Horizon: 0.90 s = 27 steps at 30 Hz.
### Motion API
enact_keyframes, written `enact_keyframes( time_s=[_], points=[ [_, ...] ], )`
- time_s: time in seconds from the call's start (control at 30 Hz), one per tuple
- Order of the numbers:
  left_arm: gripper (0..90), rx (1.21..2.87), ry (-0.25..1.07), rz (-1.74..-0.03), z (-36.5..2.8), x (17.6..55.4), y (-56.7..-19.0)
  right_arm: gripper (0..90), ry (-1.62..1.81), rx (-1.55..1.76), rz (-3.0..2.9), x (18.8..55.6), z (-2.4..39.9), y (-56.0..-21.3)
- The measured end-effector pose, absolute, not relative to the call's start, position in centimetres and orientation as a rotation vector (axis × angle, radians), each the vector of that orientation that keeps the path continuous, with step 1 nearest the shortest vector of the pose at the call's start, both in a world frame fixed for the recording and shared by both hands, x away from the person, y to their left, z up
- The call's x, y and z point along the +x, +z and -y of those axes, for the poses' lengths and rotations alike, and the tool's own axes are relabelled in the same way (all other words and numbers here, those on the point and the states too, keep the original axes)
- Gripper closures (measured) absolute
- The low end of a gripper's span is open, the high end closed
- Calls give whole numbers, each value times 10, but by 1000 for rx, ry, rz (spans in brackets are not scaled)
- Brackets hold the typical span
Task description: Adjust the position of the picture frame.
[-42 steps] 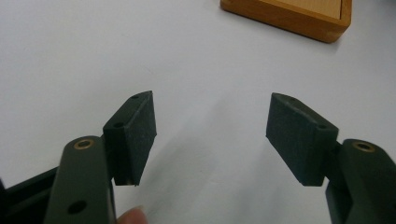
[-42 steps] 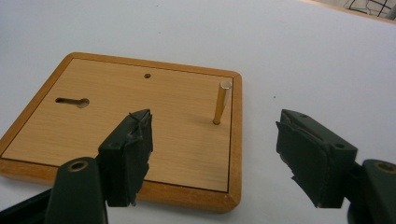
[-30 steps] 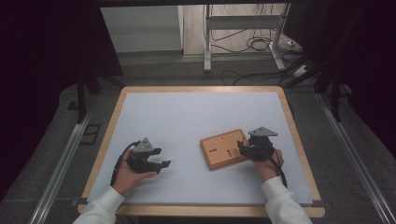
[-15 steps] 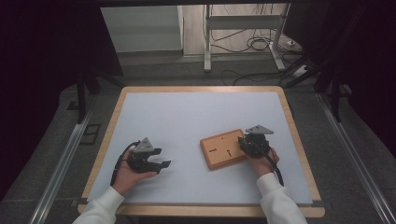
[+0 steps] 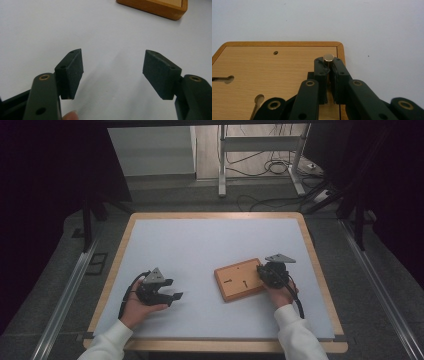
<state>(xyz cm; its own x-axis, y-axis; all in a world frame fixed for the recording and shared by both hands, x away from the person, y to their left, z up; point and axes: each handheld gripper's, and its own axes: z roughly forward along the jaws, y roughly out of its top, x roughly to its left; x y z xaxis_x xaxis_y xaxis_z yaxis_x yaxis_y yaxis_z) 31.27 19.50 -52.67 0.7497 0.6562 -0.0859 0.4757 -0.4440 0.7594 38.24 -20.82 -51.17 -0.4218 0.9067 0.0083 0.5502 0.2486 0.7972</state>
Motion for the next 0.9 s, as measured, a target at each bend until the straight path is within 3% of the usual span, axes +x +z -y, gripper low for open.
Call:
enact_keyframes(
  time_s=[0.9],
  points=[
    [322, 2131, 279, -846, -195, 314, -527, 841, 1080, 1163, -2100, 374, 187, -504]
  ],
)
